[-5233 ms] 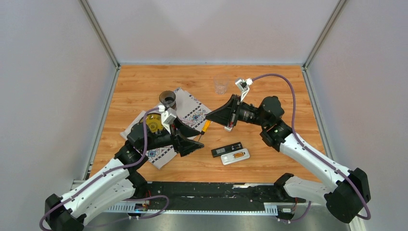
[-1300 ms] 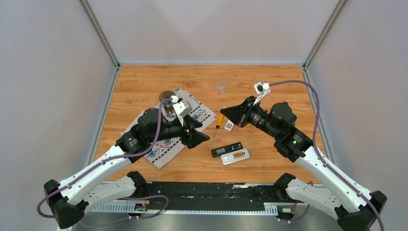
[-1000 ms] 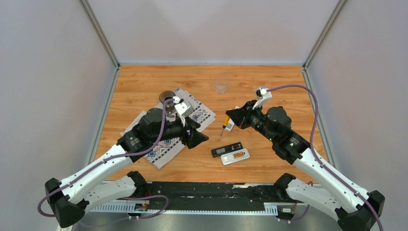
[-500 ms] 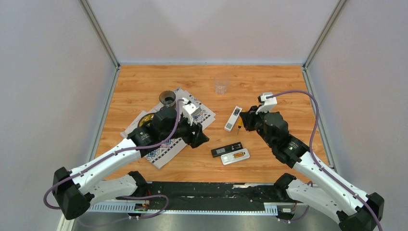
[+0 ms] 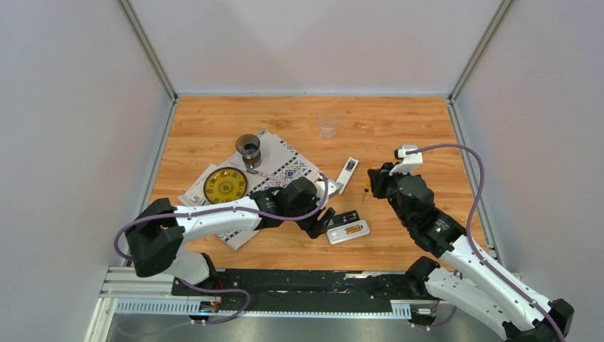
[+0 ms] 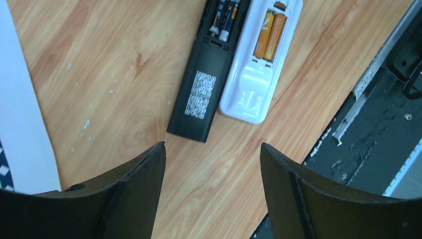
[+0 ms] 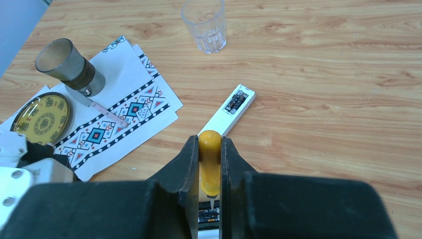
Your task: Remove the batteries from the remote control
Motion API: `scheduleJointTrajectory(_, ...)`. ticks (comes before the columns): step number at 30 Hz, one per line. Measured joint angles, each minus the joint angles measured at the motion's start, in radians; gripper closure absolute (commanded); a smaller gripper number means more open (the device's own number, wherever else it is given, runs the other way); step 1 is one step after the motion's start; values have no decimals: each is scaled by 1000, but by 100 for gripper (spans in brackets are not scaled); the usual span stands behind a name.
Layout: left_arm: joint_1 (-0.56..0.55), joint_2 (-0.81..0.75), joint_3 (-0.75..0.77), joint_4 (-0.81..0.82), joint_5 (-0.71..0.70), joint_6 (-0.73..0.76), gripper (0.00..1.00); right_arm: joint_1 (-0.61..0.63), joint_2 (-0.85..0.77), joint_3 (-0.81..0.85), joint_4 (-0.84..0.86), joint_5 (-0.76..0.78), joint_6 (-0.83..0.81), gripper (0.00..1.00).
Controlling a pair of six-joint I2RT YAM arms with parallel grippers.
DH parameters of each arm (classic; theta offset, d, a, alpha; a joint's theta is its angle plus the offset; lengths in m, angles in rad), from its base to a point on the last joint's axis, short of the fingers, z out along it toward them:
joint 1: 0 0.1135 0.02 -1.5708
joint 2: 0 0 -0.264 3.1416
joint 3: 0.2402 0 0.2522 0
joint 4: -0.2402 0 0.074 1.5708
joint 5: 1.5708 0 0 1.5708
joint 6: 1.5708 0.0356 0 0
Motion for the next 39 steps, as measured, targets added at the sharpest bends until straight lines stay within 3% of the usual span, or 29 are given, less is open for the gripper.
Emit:
scheduleJointTrajectory(15,-43,198,77,12,-81,162,24,0,-8,-1,-18,-3,0,100)
scheduleJointTrajectory(29,-114,272,116,43,-49,177,27,0,-8,-12,-30,-5,19,100)
scheduleJointTrajectory(39,-146,327,157,87,-44,182,35,0,-8,-18,-54,-6,34,100)
